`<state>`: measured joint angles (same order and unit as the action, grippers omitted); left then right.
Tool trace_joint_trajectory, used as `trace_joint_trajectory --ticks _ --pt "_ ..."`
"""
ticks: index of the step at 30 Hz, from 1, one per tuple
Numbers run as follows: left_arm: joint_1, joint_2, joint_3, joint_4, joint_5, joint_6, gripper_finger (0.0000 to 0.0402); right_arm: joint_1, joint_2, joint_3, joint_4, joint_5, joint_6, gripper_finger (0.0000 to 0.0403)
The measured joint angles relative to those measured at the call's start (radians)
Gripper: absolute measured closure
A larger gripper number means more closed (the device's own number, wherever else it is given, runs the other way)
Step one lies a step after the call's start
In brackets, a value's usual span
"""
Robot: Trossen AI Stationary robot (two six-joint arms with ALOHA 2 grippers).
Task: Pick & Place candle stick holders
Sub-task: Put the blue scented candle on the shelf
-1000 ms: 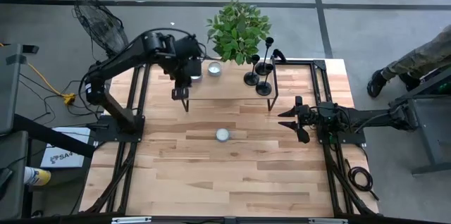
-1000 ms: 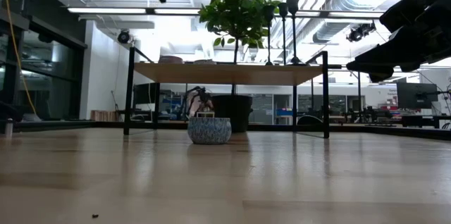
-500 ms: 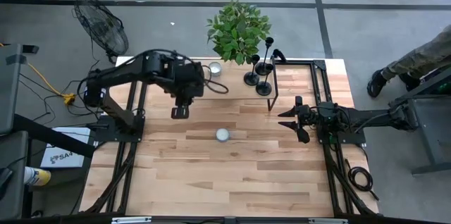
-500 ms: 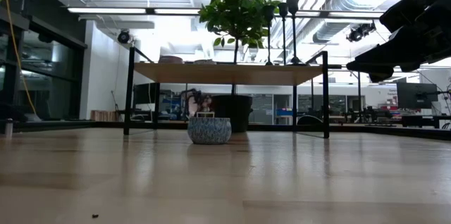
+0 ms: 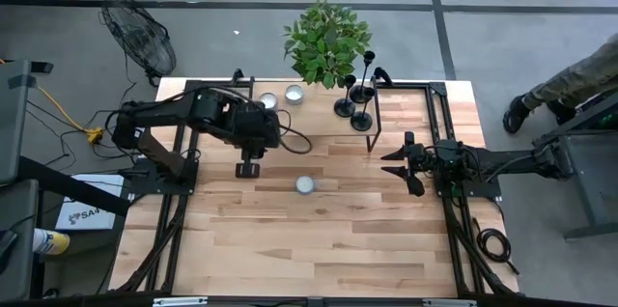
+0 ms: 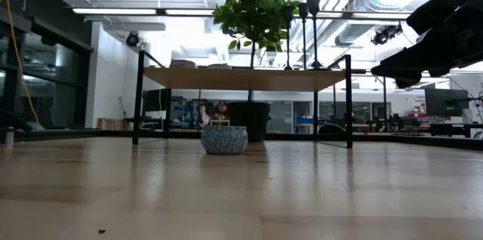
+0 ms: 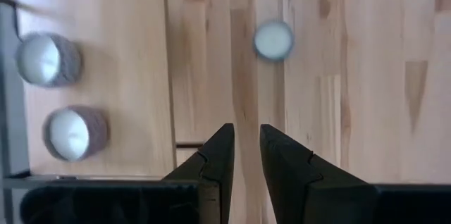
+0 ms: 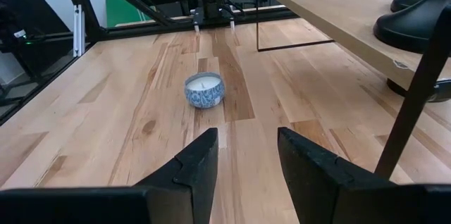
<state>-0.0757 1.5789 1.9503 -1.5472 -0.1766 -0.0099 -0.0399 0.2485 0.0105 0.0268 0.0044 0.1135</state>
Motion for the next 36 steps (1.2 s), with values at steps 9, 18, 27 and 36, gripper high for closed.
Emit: trace_joint_trajectory --ticks 9,18,27,36 --pt "-0.066 0.002 0.000 0.143 -0.063 -0.077 0.0334 0.000 0.000 0.000 0.000 0.000 0.000 0.0261" --pt "-0.102 0.057 -0.061 0.208 -0.116 -0.149 0.0334 0.000 0.001 0.000 0.000 0.000 -0.001 0.0261" --pt "-0.101 0.113 -0.214 0.354 -0.128 -0.156 0.0334 0.000 0.005 0.000 0.000 0.002 -0.001 0.0261" --pt "-0.102 0.168 -0.239 0.555 -0.195 -0.235 0.0334 0.000 0.015 0.000 0.000 0.003 -0.001 0.0261"
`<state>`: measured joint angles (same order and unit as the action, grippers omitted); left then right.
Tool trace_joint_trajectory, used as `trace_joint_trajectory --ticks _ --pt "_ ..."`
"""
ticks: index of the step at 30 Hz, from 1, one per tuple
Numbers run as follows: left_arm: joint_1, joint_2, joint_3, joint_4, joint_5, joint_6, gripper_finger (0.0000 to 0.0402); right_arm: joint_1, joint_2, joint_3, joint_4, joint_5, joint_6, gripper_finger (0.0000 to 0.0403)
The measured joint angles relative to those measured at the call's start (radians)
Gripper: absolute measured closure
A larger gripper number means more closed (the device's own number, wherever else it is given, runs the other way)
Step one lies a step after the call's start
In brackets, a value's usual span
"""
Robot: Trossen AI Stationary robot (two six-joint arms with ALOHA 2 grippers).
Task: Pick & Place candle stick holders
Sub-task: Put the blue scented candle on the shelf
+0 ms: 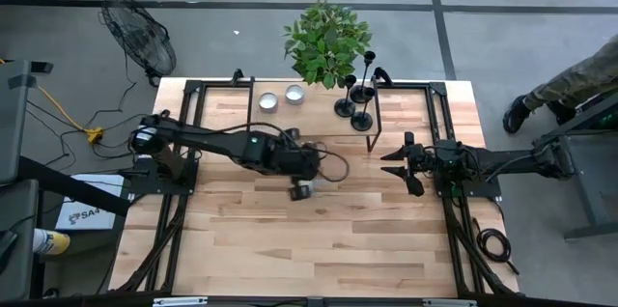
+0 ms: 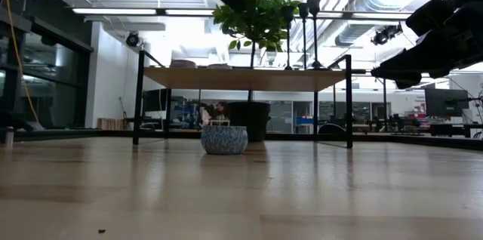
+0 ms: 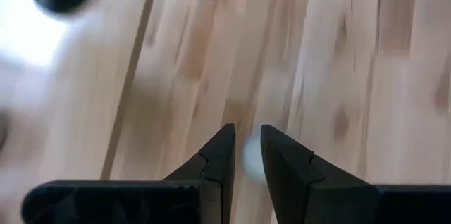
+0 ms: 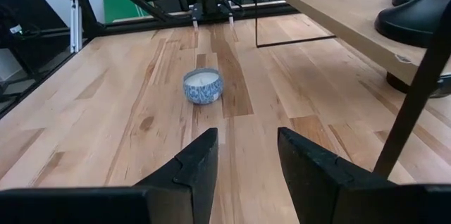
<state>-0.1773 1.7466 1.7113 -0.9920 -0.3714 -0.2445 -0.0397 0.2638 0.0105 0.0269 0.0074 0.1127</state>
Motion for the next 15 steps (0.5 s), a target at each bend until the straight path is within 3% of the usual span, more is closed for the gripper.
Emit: trace_joint_trajectory --ticks 8,15 --pt "0.000 0.114 0.000 0.061 -0.051 -0.032 0.0334 0.000 0.003 0.000 -0.001 0.000 0.000 0.0261" --pt "0.015 0.216 0.002 0.067 0.023 0.078 0.0334 0.000 0.026 0.000 0.004 0.001 0.001 0.0261"
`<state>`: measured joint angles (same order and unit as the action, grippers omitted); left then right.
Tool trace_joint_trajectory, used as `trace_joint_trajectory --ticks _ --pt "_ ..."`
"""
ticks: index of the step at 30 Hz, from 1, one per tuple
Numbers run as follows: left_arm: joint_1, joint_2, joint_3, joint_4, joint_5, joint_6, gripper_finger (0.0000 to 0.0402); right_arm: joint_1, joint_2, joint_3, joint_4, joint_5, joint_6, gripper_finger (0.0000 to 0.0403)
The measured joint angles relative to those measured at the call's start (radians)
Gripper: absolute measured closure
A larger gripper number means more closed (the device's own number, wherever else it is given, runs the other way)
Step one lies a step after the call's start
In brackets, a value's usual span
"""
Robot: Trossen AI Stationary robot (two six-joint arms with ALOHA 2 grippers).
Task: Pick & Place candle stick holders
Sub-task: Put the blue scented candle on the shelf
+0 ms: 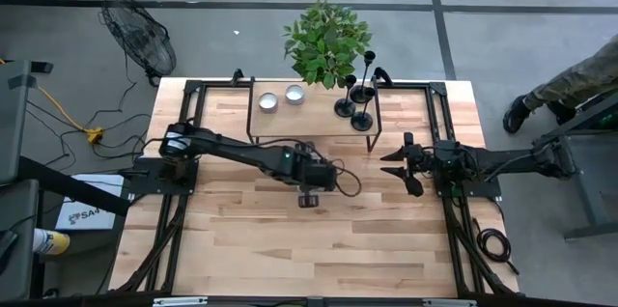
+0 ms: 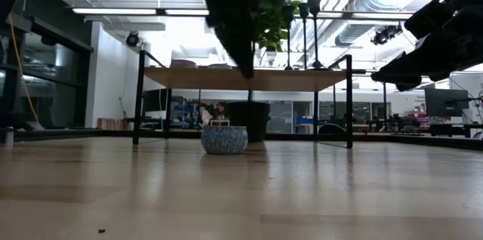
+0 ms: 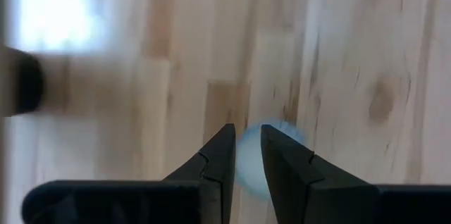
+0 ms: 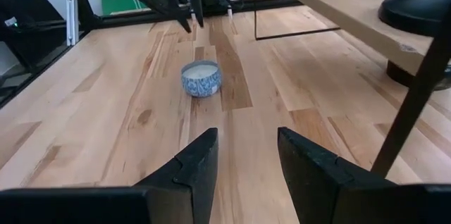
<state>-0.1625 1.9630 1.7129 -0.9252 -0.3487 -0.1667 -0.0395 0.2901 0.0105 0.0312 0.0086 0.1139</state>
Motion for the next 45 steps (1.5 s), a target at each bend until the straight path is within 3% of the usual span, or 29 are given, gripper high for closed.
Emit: trace_joint_trajectory --ticks 6,13,24,28,36,45 --pt "0.027 0.072 0.000 0.010 0.116 0.146 0.0334 0.000 0.005 0.000 0.000 0.000 -0.001 0.0261" --pt "0.038 0.088 0.000 0.009 0.128 0.316 0.0334 0.000 0.010 0.000 0.001 0.000 -0.001 0.0261" --pt "0.038 0.088 0.000 -0.062 0.209 0.793 0.0334 0.000 0.012 0.000 0.001 0.000 -0.001 0.0261" --pt "0.038 0.088 0.000 -0.057 0.208 0.851 0.0320 0.000 0.012 0.000 0.001 0.000 -0.001 0.0261" --pt "0.038 0.088 -0.056 0.028 0.152 0.981 0.0245 0.000 0.012 0.000 0.001 0.000 -0.001 0.0261" --pt "0.039 0.088 -0.108 0.149 0.149 1.063 0.0234 0.000 0.012 0.000 0.001 -0.001 -0.001 0.0261"
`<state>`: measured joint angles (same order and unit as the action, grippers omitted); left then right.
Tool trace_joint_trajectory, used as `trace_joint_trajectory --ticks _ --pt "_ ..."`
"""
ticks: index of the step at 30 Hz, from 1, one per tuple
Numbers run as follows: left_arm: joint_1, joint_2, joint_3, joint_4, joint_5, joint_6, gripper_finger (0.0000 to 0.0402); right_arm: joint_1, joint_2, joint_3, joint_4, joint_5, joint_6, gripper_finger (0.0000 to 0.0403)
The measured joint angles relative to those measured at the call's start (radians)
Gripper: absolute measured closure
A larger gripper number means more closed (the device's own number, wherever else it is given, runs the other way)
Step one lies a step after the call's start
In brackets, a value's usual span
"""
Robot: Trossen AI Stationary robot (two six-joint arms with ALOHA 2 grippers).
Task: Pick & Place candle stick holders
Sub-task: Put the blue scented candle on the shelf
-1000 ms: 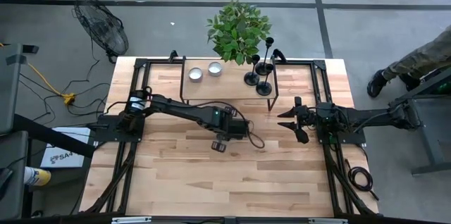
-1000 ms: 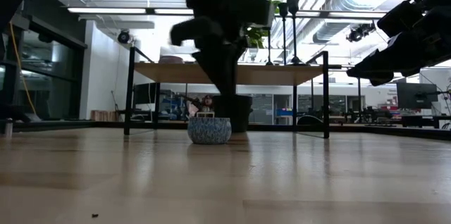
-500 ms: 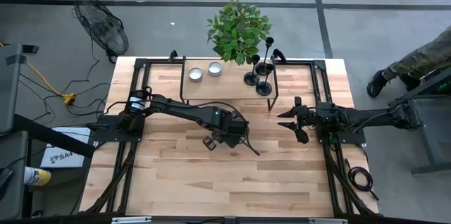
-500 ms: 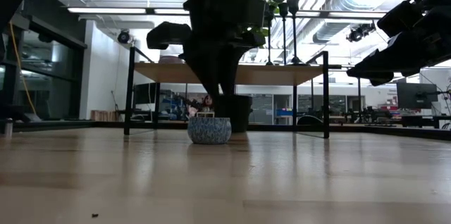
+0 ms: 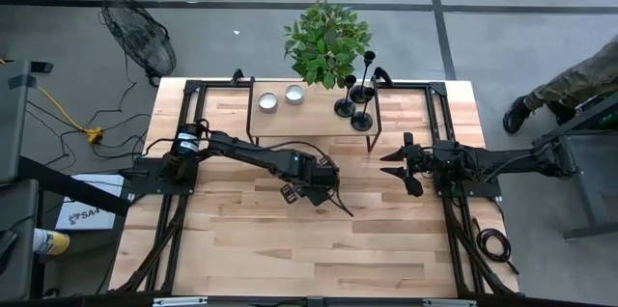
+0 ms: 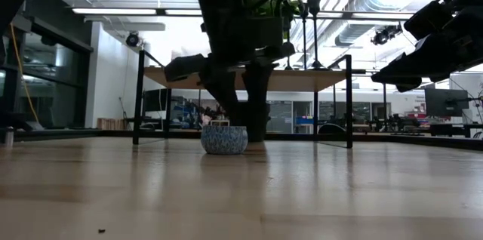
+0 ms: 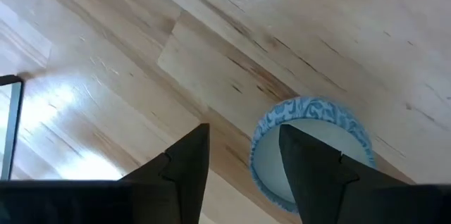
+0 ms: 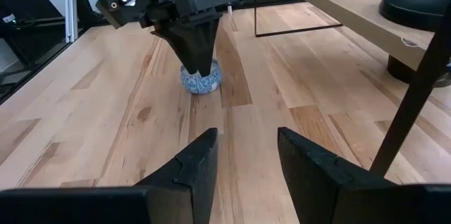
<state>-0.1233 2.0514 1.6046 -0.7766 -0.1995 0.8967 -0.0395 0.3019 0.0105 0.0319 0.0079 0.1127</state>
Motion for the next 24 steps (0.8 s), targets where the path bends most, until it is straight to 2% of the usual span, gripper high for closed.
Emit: trace_joint_trajectory --ticks 24 --pt "0.026 0.000 -0.001 -0.012 0.033 0.072 0.0234 0.000 0.000 0.000 0.000 0.000 0.001 0.0261"
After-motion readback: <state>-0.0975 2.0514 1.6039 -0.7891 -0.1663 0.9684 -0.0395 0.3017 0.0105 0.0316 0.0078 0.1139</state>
